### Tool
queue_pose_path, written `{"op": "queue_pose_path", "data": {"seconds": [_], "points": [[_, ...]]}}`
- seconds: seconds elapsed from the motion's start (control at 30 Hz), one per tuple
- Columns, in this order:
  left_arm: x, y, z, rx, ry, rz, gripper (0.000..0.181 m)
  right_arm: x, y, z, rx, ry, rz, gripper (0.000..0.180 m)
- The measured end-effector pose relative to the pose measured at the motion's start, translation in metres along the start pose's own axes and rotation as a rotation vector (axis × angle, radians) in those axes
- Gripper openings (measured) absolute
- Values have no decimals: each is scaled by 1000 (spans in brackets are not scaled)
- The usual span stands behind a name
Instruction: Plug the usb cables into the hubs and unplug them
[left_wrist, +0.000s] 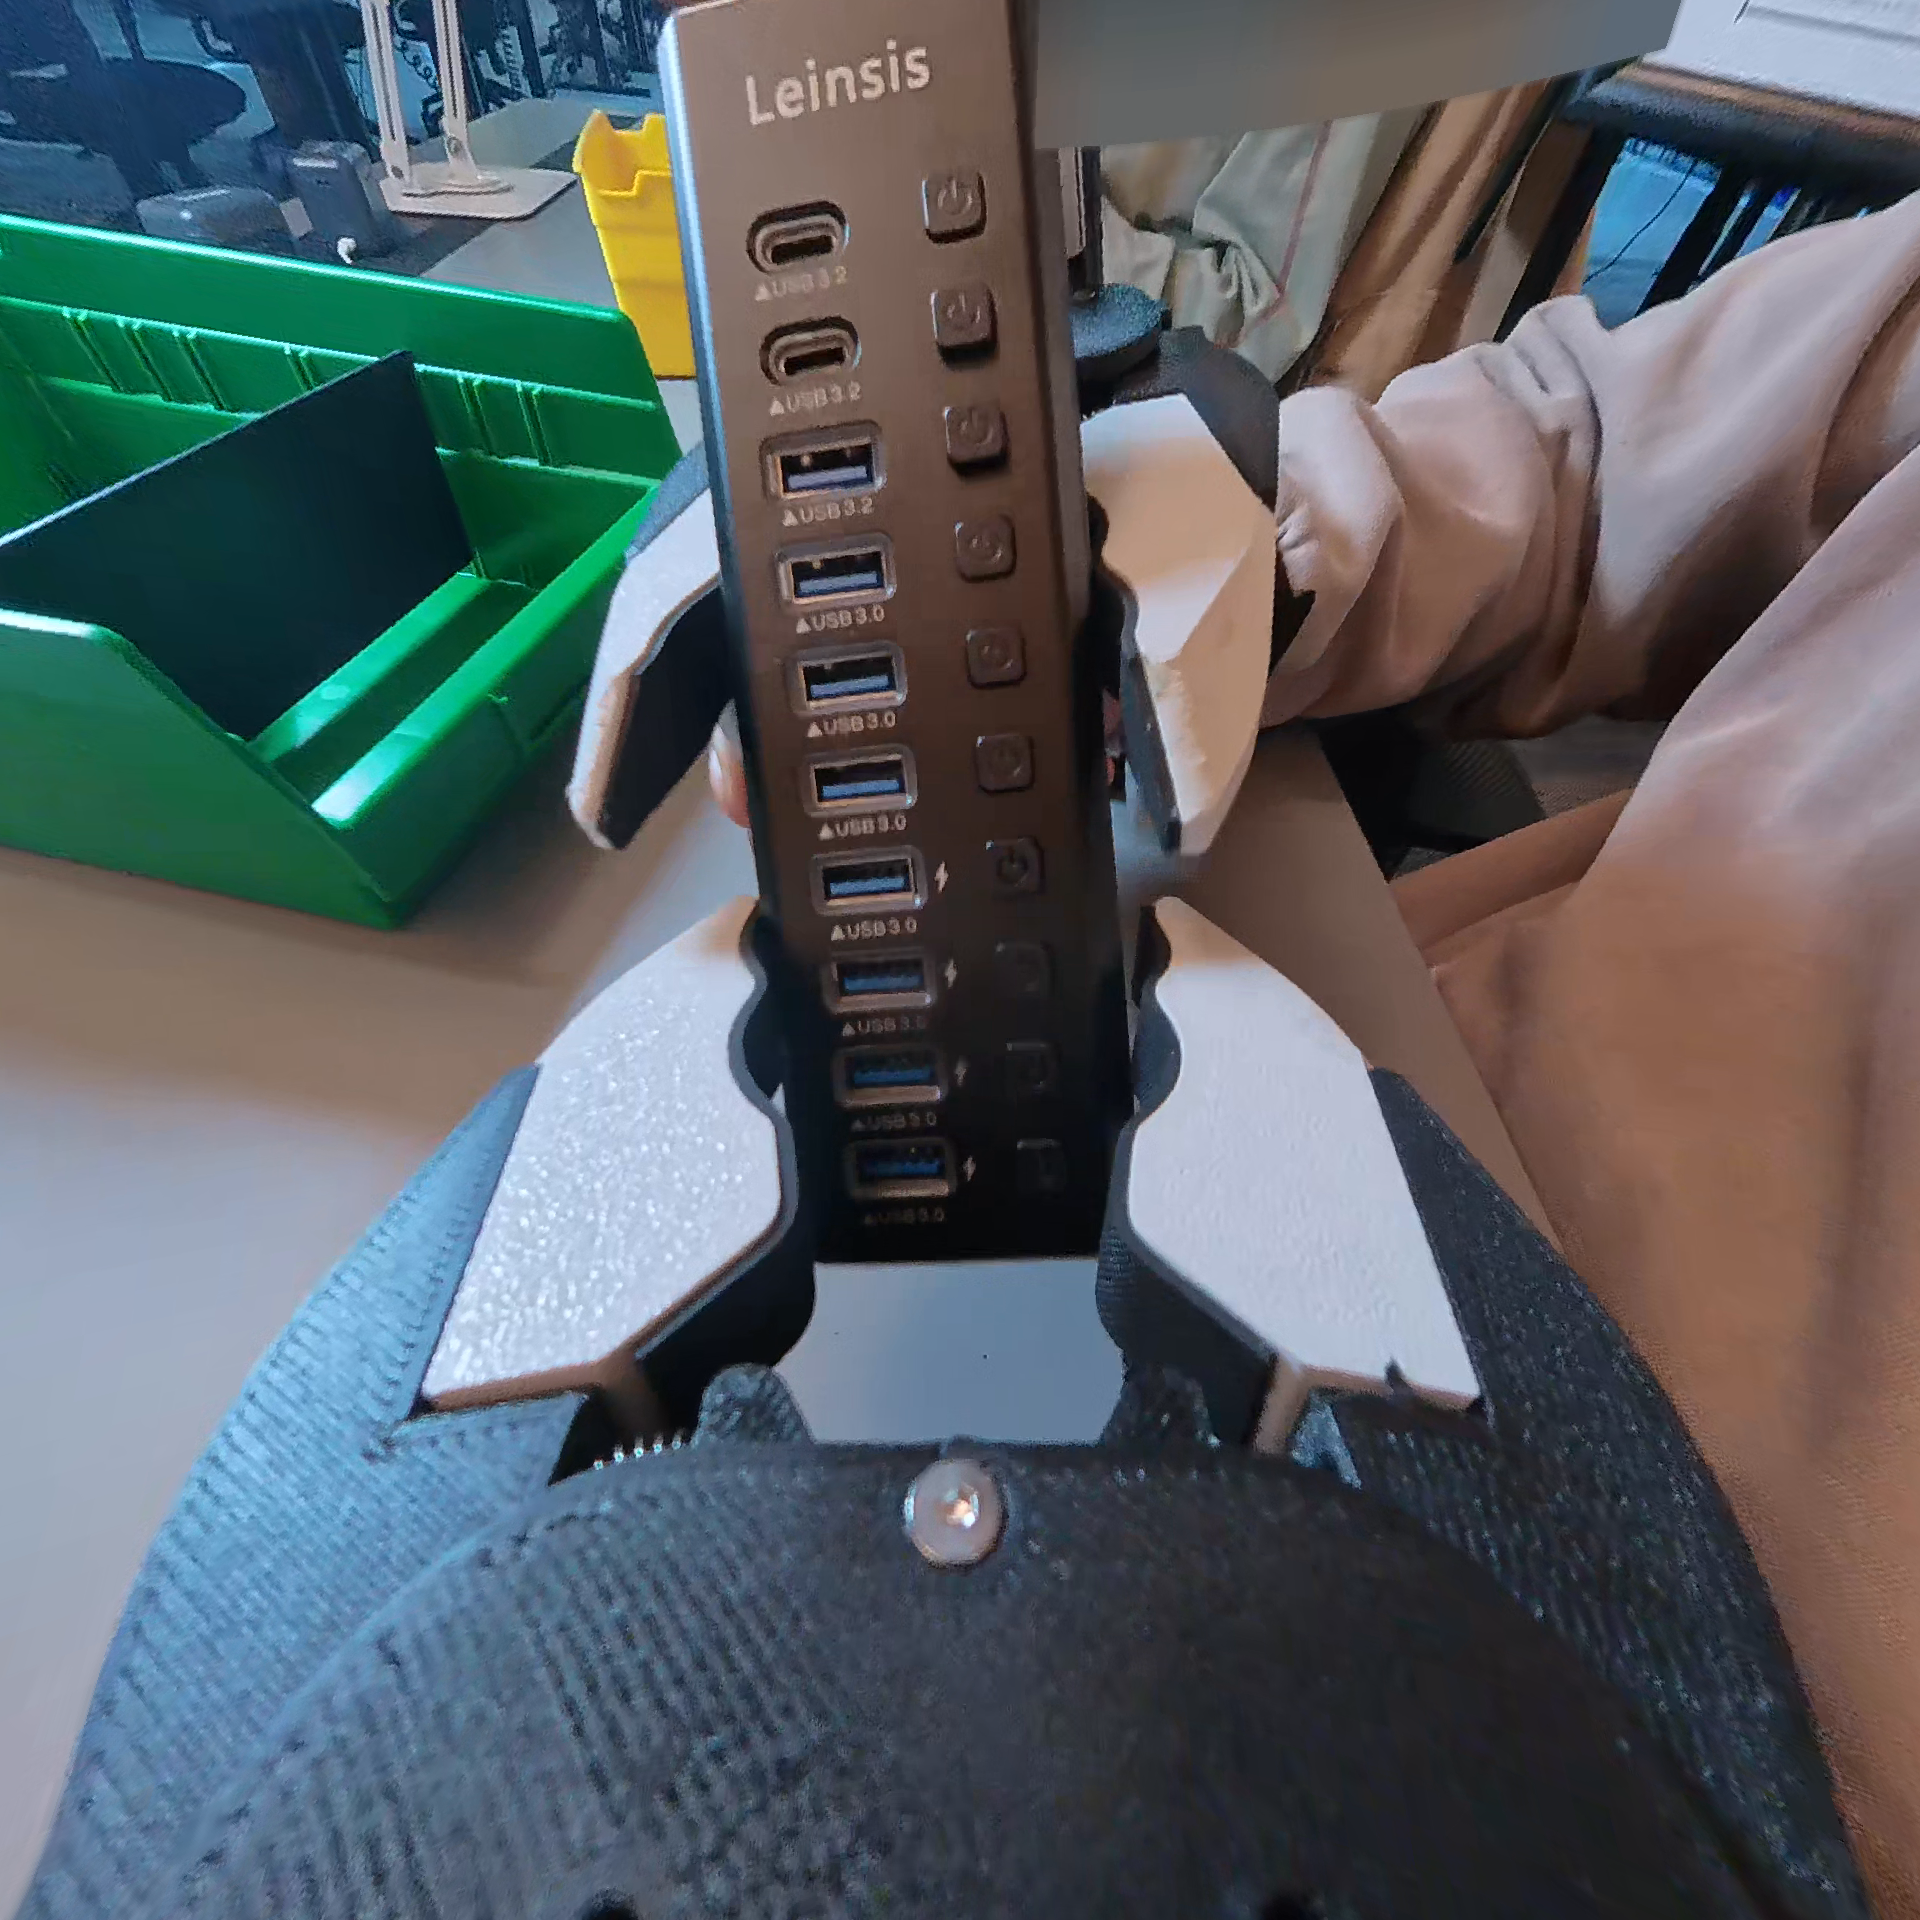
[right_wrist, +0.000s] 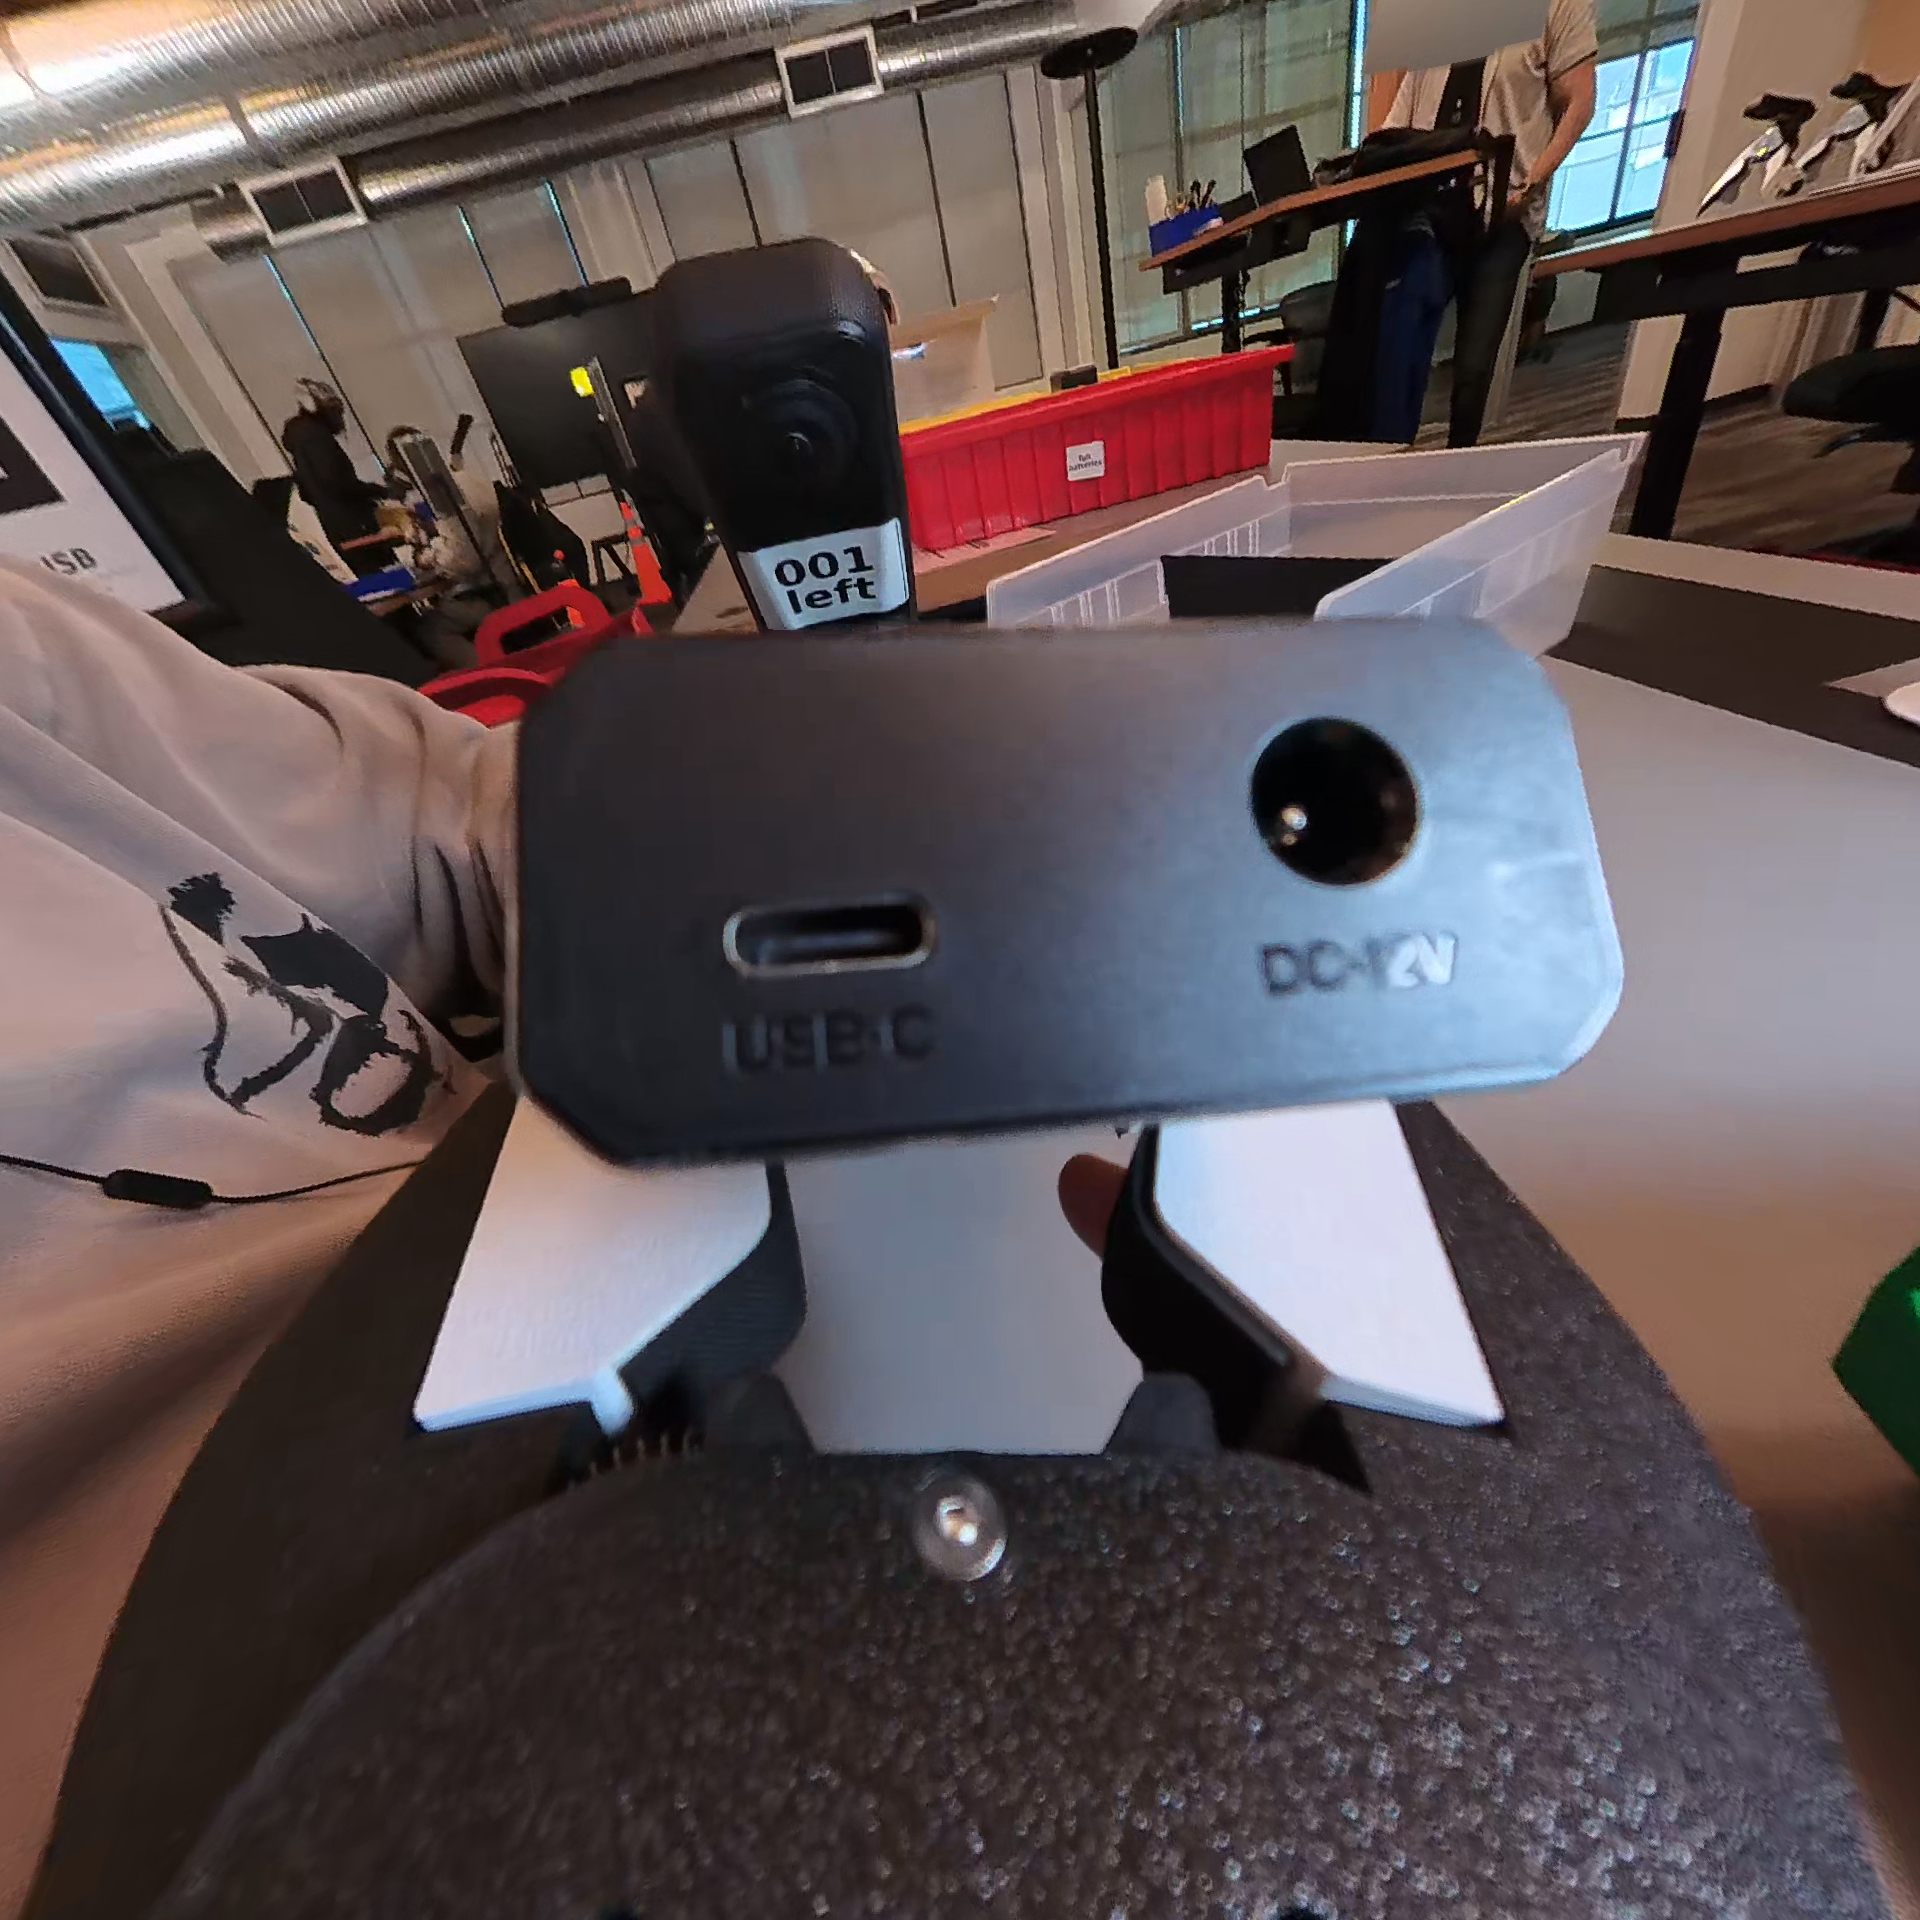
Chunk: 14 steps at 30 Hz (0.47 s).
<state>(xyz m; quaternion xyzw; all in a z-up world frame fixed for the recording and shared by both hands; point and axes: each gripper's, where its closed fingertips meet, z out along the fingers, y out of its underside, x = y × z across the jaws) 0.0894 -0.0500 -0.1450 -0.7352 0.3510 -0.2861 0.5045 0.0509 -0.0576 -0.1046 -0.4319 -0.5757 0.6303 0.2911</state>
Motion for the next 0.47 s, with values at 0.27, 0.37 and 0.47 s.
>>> {"op": "queue_pose_path", "data": {"seconds": [0.27,0.37,0.47], "points": [[-6,-6,-7,24,-45,3,65,5,-23,-16,131,-4,20,71],[-6,-1,-9,-7,-39,-4,64,3,-18,-13,114,8,-3,72],[-7,-1,-10,-19,-30,-18,64,4,-15,-11,107,9,6,72]]}}
